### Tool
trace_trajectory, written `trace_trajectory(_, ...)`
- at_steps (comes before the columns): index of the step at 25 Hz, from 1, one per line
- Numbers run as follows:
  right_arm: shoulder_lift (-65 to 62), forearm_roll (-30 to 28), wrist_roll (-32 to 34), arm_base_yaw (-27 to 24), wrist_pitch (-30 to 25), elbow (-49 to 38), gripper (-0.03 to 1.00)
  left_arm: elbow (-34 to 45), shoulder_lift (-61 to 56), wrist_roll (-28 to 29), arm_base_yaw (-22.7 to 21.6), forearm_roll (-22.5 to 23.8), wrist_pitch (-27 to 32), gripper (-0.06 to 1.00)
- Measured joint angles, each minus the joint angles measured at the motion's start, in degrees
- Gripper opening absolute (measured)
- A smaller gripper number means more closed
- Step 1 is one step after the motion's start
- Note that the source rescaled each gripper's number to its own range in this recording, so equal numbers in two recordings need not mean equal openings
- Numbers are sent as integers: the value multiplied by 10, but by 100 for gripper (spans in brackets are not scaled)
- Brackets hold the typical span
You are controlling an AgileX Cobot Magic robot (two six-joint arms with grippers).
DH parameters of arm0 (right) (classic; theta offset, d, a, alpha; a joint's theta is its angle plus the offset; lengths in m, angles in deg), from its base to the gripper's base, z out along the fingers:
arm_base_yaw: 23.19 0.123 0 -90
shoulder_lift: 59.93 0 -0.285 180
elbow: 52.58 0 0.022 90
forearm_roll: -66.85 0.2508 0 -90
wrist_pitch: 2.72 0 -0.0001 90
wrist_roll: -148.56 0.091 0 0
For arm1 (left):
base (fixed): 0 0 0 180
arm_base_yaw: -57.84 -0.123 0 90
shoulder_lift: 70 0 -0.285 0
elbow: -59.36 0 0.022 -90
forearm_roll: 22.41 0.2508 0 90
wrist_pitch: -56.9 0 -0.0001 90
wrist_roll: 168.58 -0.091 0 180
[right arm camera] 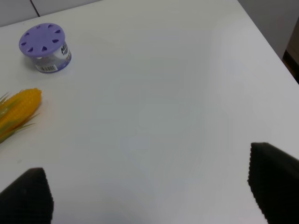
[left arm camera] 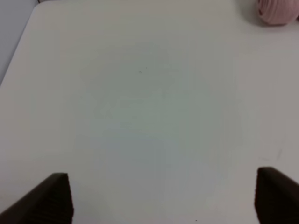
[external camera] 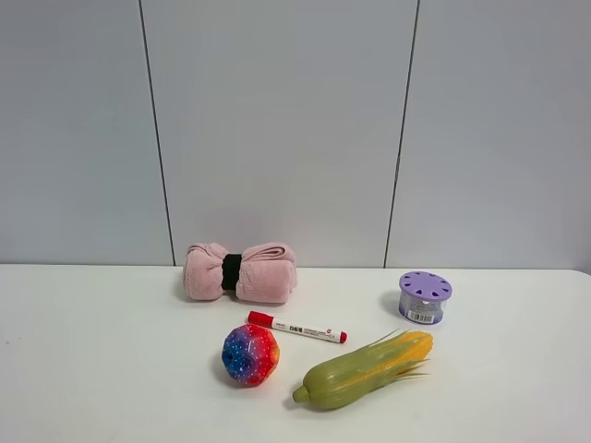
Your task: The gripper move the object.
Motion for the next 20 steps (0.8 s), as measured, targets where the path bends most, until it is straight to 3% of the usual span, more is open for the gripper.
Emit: trace_trajectory(20, 0, 0, 0, 0, 0, 0, 96, 0, 0, 0, 0, 0, 0, 100)
